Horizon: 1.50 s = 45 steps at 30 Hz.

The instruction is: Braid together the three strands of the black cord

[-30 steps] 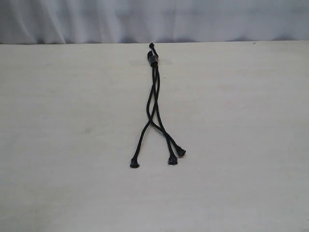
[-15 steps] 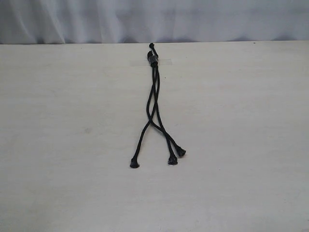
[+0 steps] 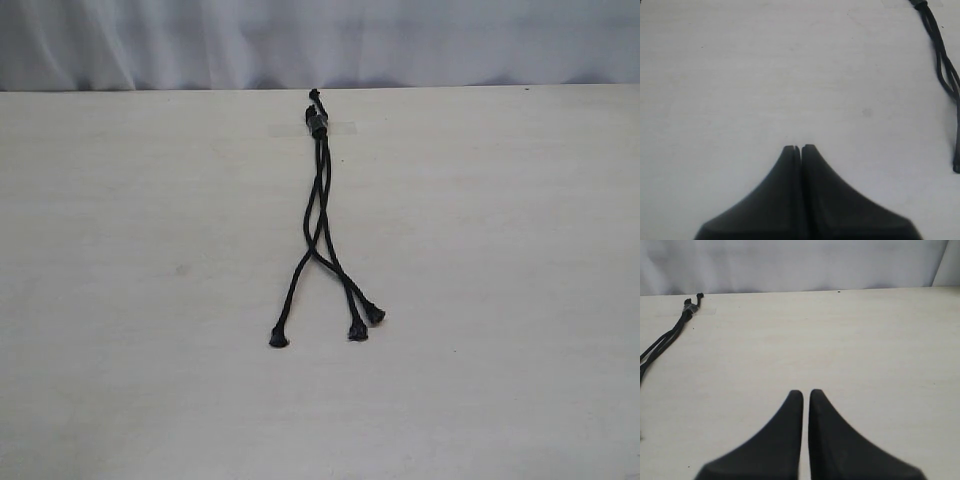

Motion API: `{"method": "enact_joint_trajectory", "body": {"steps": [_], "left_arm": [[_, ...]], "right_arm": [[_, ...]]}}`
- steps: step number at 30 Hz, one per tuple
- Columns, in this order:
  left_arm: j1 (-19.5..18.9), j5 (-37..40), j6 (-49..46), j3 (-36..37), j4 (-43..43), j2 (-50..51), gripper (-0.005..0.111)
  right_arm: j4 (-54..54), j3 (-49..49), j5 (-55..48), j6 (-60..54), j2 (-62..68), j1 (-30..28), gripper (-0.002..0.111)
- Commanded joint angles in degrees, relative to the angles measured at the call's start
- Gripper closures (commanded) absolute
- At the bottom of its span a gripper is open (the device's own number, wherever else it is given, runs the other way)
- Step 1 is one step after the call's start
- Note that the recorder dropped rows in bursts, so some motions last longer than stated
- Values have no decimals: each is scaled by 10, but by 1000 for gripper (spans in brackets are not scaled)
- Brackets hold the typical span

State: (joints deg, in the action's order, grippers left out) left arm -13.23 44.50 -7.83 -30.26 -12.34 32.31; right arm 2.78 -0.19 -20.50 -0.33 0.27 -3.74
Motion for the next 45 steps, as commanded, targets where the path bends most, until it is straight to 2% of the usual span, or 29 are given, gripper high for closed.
{"method": "enact_joint_trajectory", "body": {"steps": [1, 8, 14, 18, 45], "left_arm": [[7, -25, -12, 14, 19, -27, 107], [60, -192, -9, 140, 44, -189, 107], [66, -221, -9, 248, 77, -300, 107], [66, -241, -9, 303, 100, -323, 107], [66, -247, -10, 303, 103, -323, 107]], "right_arm": [[-6, 2, 5, -1, -3, -3, 104], [-6, 2, 5, -1, -3, -3, 104], [-6, 2, 5, -1, -3, -3, 104], [-6, 2, 5, -1, -3, -3, 104], [-6, 2, 5, -1, -3, -3, 104]]}}
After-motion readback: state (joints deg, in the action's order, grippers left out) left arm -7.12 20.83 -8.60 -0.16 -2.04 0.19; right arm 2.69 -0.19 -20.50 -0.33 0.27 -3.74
